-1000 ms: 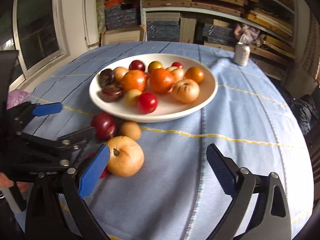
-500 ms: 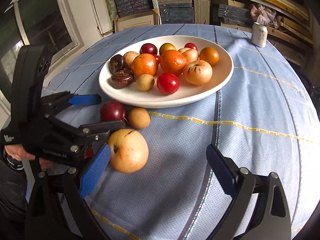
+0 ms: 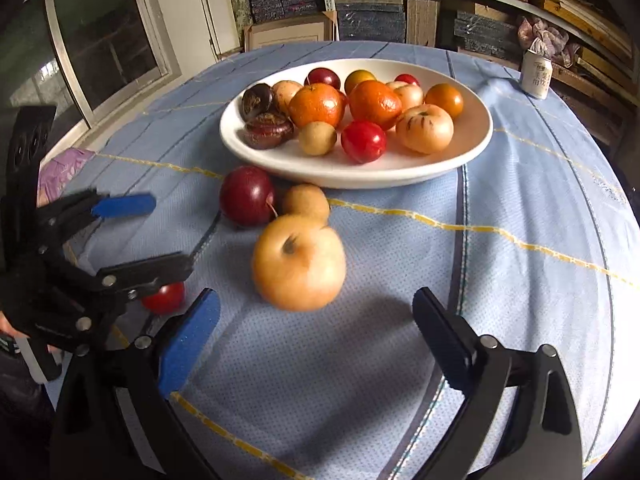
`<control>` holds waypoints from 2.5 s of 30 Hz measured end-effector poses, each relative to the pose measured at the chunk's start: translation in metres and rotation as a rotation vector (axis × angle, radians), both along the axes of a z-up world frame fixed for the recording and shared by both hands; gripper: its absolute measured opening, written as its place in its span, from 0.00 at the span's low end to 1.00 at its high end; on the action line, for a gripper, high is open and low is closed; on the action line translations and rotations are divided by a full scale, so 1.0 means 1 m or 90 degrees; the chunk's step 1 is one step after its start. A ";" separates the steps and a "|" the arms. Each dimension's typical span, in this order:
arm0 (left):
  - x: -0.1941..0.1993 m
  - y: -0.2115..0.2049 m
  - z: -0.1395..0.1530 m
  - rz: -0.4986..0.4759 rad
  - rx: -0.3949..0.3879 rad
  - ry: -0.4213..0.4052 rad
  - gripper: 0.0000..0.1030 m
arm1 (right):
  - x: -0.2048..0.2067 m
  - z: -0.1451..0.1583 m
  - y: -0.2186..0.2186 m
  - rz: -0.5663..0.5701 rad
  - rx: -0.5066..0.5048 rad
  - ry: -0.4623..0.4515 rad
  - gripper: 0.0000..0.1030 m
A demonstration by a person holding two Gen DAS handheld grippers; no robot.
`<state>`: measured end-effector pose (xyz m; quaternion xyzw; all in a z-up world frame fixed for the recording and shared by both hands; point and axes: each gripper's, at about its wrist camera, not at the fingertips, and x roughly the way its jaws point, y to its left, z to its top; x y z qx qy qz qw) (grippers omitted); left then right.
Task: Organize fruits
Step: 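Grasp a pale pear with the right tool while the left tool grasps a red tomato, then carry both fruits over the plate and open both tools to release them, then grasp a small brown pear with the right tool while the left tool grasps a red plum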
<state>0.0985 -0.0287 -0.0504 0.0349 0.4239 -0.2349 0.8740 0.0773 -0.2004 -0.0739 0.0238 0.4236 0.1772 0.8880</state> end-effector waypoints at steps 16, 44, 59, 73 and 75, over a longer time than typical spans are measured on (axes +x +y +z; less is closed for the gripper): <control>-0.066 -0.019 -0.010 -0.049 0.101 -0.032 0.92 | 0.011 0.003 0.004 0.003 -0.010 -0.017 0.43; 0.065 -0.031 0.059 0.022 0.002 -0.060 0.31 | 0.036 0.057 -0.021 -0.050 -0.011 -0.117 0.43; 0.124 -0.051 0.048 0.043 0.049 -0.053 0.31 | 0.119 0.048 -0.045 -0.173 0.000 -0.116 0.43; 0.119 -0.040 0.052 0.100 0.059 -0.085 0.97 | 0.103 0.056 -0.042 -0.172 -0.022 -0.155 0.88; 0.118 -0.034 0.053 0.100 0.035 -0.055 0.97 | 0.098 0.060 -0.047 -0.177 -0.005 -0.152 0.88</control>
